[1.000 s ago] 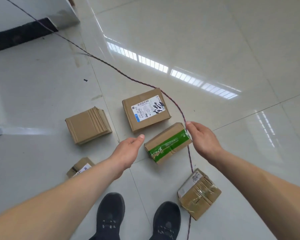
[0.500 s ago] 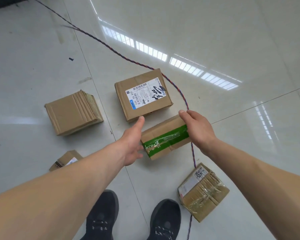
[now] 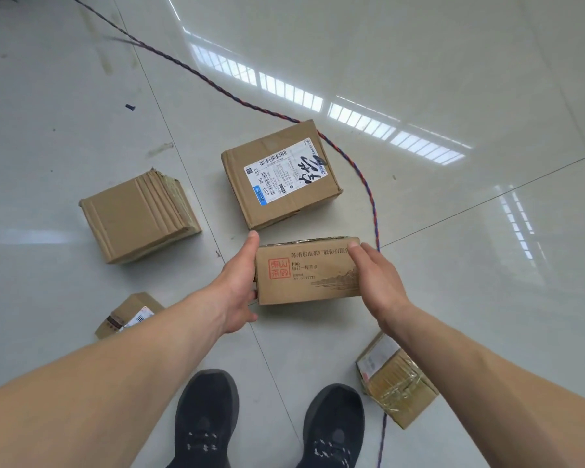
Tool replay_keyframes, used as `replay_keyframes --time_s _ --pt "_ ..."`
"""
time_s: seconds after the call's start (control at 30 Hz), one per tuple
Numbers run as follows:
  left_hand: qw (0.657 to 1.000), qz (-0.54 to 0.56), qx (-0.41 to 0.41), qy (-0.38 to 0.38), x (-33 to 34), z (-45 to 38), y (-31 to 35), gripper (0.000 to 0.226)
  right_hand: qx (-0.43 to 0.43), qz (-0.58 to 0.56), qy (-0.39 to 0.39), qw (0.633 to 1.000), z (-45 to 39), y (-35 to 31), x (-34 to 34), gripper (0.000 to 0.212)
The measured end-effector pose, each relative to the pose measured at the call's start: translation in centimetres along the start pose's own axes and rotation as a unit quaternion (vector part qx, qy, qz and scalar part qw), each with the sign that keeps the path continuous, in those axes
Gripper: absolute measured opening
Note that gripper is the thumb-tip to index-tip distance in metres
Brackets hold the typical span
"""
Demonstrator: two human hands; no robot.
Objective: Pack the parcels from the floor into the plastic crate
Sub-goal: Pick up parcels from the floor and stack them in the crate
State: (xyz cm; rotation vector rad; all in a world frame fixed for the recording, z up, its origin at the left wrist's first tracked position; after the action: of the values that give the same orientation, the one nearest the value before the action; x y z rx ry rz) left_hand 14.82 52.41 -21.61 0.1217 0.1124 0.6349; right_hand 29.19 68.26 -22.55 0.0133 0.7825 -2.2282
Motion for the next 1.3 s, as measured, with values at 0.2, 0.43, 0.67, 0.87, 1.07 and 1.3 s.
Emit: replay_keyframes --time_s 0.2,0.43,0.67,0.87,1.07,1.3 --pt "0.999 0.024 0.000 0.035 -2.1 -0.9 -0.5 0.066 0.041 -0.118 0.088 0.988 -0.5 0.7 -1.0 0.062" --pt "1.000 0.006 -0.022 -0.007 -2.4 -1.0 -2.3 0.082 0.055 -0.017 0.077 0.995 0.1 2.5 -1.3 0.027" --pt "1.000 0.011 -0.019 -0.007 -2.3 -1.5 -2.9 0.072 0.042 -0.029 0.063 0.997 0.9 3.2 -0.1 0.013" --pt "1.000 0.017 -0.010 0.009 -3.4 -1.7 -2.7 0.079 0.032 -0.054 0.094 0.994 0.8 2.9 -0.2 0.023" --pt "1.000 0.000 0.006 -0.029 -2.3 -1.7 -2.6 0.071 0.039 -0.033 0.031 0.998 0.3 3.5 1.8 0.051" --pt "0.999 -0.026 0.013 -0.027 -2.6 -0.9 -2.4 0.055 0.007 -0.036 0.020 0.999 1.7 1.1 2.2 0.039"
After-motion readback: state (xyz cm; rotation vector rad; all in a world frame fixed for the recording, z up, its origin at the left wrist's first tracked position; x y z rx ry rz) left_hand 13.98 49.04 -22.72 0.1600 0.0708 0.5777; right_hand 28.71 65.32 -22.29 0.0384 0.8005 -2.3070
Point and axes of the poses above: each hand's wrist, its own z-axis away from the middle knuckle, its own x-axis out of the palm, y = z × x, the point moved 6 cm from there along -z, towards the middle knuckle, and after that the axes turned 15 degrees about -z, right-handed, at the moved point
